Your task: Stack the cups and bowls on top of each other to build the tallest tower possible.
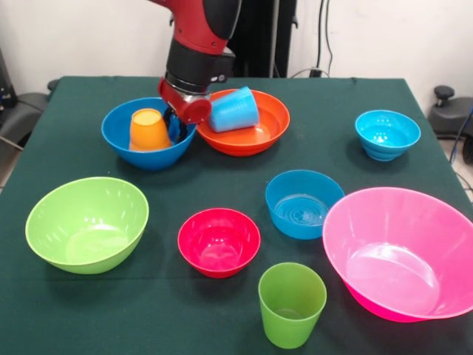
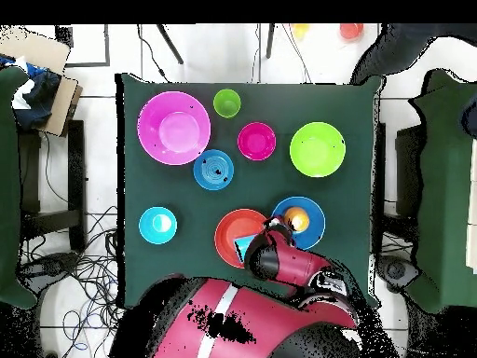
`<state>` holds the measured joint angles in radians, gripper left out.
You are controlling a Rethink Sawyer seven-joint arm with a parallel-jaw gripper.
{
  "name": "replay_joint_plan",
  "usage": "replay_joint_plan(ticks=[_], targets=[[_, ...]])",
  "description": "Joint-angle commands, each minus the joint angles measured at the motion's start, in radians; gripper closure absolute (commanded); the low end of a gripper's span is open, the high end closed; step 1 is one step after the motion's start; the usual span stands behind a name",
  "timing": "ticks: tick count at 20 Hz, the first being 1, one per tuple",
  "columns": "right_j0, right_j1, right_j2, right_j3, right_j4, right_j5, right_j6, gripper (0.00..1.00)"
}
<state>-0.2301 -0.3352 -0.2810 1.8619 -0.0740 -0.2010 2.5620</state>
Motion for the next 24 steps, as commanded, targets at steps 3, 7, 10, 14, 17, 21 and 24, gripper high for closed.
replay_joint_plan(ticks=[3,7,10,14,17,21,24], targets=[[0.063,0.033,0.149,-0.068,0.154,0.139,0.139,0.0],[0.091,0.028,0.148,-0.085,0.244,0.188,0.155,0.0],[0.102,0.034,0.147,-0.096,0.291,0.198,0.152,0.0],[0.115,0.035,0.147,-0.104,0.342,0.21,0.149,0.0],[0.133,0.038,0.141,-0.118,0.393,0.229,0.155,0.0],[0.138,0.044,0.144,-0.119,0.422,0.222,0.14,0.0],[0.121,0.035,0.153,-0.094,0.394,0.209,0.102,0.0]])
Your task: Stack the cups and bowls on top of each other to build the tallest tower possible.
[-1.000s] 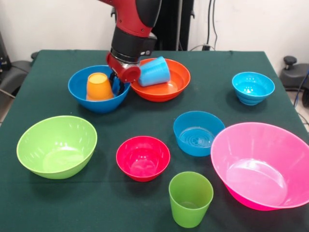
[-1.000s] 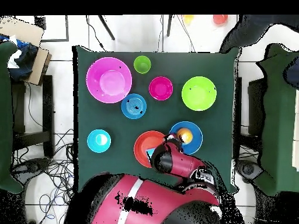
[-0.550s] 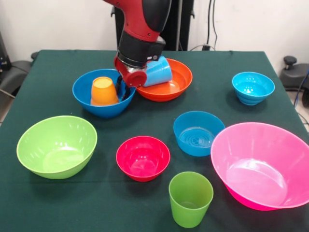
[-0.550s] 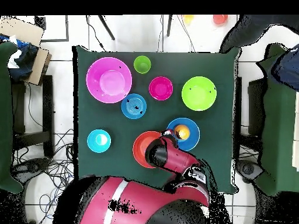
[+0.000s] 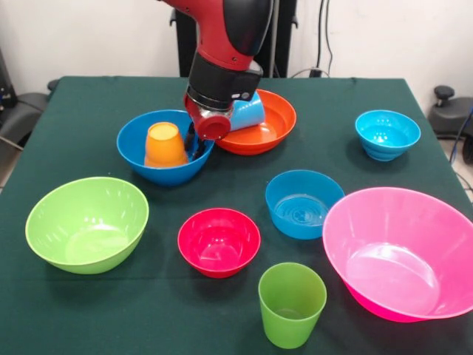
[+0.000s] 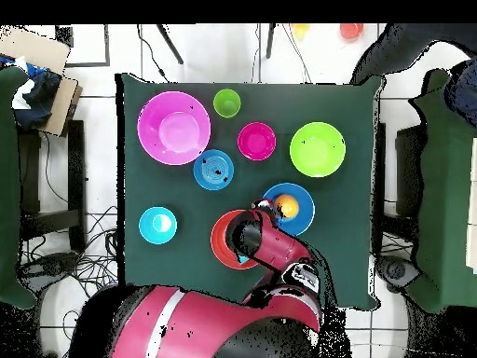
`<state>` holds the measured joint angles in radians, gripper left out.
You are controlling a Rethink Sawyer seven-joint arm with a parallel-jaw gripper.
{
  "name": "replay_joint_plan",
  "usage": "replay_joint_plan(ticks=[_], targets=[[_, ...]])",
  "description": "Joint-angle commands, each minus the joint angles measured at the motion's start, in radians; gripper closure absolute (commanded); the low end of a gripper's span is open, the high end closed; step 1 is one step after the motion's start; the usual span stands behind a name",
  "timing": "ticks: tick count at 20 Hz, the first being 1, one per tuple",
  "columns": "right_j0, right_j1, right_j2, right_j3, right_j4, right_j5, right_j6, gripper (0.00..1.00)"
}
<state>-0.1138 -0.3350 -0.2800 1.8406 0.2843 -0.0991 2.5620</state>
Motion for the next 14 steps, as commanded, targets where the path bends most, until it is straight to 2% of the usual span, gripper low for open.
replay_joint_plan(ticks=[1,5,8,11,14], targets=[[-0.005,0.032,0.155,-0.058,0.013,0.099,0.084,0.0],[-0.033,0.012,0.114,0.031,-0.105,0.083,0.0,0.0],[-0.083,0.009,0.091,0.095,-0.22,0.038,-0.047,0.0],[-0.119,0.027,0.068,0.118,-0.324,-0.008,-0.064,0.0],[-0.148,0.02,0.023,0.144,-0.425,0.003,-0.089,0.0]])
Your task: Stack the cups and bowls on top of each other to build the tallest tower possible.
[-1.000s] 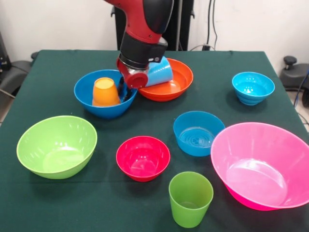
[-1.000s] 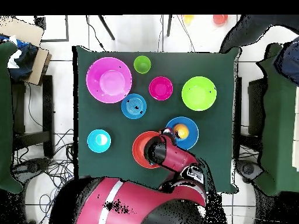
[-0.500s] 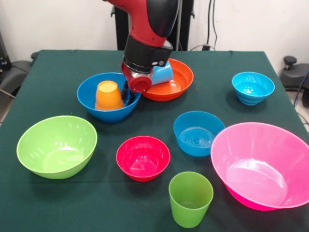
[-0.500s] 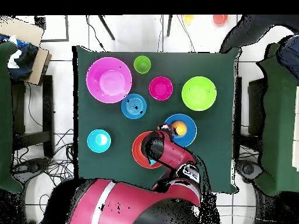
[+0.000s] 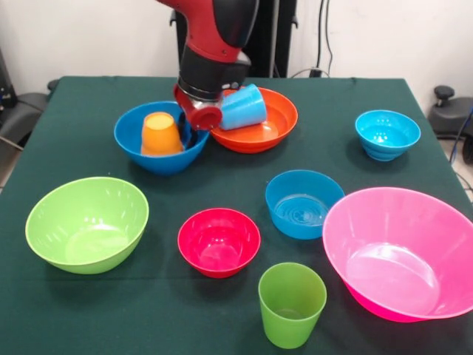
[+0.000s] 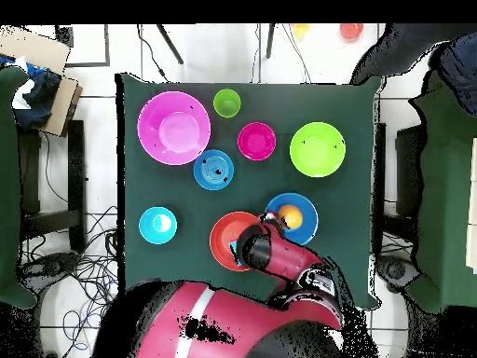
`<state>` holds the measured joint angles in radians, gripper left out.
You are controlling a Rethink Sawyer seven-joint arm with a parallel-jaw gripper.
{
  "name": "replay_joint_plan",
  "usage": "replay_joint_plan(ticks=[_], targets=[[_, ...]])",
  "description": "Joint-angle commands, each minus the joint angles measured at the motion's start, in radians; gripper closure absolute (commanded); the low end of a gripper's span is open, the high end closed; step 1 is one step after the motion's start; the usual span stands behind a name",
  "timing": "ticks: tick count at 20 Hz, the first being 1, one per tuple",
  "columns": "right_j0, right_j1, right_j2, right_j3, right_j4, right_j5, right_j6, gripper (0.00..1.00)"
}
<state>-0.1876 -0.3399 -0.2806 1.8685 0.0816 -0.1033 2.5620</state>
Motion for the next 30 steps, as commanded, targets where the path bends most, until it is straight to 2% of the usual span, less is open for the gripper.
replay_joint_plan(ticks=[1,4,8,10,12,17,22,30], targets=[[-0.082,0.024,0.009,0.12,-0.255,0.006,-0.095,0.0],[-0.102,0.029,-0.012,0.123,-0.338,-0.012,-0.089,0.0],[-0.108,0.027,-0.008,0.102,-0.383,0.005,-0.048,0.0],[-0.102,0.025,-0.002,0.089,-0.383,0.019,-0.027,0.0],[-0.073,0.038,-0.001,0.06,-0.353,0.021,0.008,0.0],[-0.015,0.127,0.016,-0.056,-0.238,-0.045,0.092,0.0],[0.0,0.126,0.031,-0.069,-0.179,-0.028,0.118,0.0],[0.004,0.127,0.039,-0.078,-0.123,-0.026,0.118,0.0]])
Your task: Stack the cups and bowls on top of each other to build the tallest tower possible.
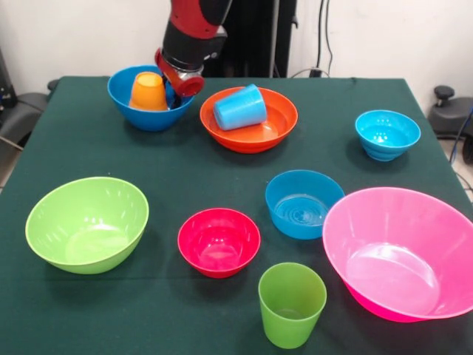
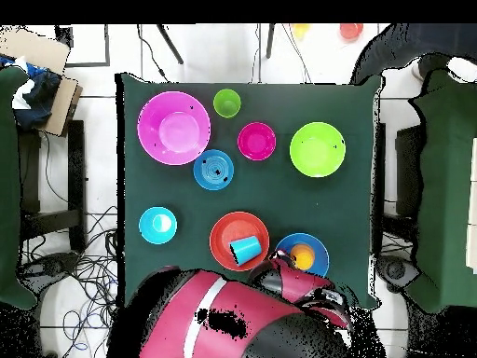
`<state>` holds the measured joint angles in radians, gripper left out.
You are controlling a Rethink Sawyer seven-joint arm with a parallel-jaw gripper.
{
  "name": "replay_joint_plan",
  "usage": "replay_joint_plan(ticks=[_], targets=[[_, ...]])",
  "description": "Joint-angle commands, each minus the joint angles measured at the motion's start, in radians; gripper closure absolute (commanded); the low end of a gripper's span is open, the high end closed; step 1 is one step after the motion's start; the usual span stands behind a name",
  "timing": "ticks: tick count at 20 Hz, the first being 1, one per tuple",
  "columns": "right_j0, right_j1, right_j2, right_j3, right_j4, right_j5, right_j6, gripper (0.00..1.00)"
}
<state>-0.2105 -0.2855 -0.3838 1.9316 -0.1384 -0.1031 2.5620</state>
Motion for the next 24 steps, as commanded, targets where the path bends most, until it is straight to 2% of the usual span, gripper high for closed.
replay_joint_plan(ticks=[1,9,13,17,20,24], targets=[[0.027,0.073,0.142,-0.142,0.098,-0.027,0.116,0.0],[0.005,0.032,0.178,-0.14,0.103,0.004,0.099,0.0],[-0.032,-0.024,0.242,-0.12,0.111,0.072,0.1,0.0],[-0.079,-0.097,0.317,-0.085,0.13,0.183,0.092,0.0],[-0.075,-0.142,0.321,-0.08,0.149,0.276,0.074,0.0],[-0.115,-0.179,0.366,-0.075,0.153,0.331,0.044,0.0]])
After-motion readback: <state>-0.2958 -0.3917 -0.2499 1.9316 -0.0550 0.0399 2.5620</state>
